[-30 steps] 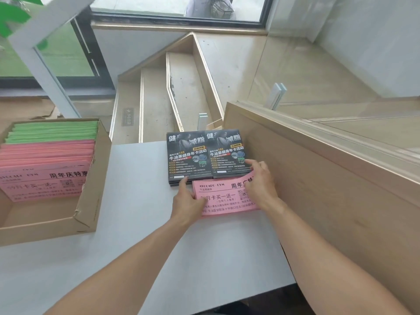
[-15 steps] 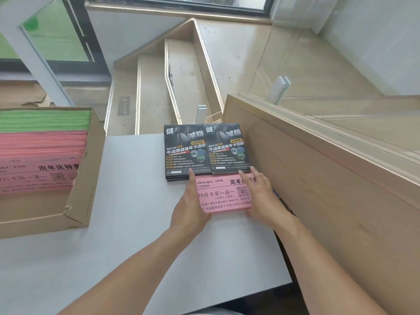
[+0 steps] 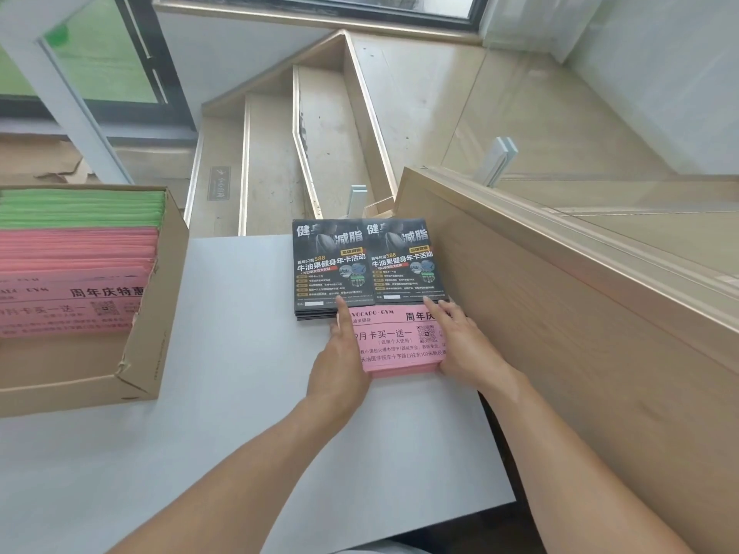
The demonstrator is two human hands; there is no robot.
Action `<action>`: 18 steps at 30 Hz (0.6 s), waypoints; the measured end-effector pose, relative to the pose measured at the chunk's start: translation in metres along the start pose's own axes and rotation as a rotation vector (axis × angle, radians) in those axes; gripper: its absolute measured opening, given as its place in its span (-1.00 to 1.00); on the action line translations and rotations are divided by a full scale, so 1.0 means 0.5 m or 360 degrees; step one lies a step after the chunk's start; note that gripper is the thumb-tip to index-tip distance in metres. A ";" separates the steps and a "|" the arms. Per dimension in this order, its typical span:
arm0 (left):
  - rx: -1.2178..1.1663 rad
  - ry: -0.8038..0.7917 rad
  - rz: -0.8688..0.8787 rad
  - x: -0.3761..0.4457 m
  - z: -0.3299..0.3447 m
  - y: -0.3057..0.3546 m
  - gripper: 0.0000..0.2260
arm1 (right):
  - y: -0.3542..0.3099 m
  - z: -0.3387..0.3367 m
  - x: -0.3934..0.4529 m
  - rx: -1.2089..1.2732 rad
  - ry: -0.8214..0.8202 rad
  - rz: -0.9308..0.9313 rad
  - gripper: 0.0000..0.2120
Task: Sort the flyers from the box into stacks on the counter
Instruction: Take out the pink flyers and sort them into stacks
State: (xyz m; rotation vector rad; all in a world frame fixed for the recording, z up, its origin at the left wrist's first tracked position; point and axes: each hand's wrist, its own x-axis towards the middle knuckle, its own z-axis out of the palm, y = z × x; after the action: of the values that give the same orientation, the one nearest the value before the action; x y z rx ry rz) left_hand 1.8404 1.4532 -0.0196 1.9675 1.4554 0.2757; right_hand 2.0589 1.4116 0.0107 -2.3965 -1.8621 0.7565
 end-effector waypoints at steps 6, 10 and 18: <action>0.0104 0.0008 0.0031 -0.016 -0.001 0.001 -0.05 | -0.004 0.000 -0.002 0.0015 -0.0036 0.0002 0.04; 0.0082 0.0042 0.0028 -0.023 0.003 -0.002 -0.04 | -0.011 0.002 -0.006 0.0024 -0.0021 0.0013 0.02; 0.0003 0.0042 0.0036 -0.022 -0.008 -0.010 0.04 | -0.026 0.011 -0.023 -0.0118 0.0050 0.0007 0.12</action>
State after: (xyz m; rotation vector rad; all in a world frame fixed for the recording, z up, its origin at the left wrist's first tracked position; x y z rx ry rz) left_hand 1.8306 1.4455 -0.0174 1.9898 1.4514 0.3115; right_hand 2.0432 1.4032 0.0140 -2.4416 -1.9062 0.6573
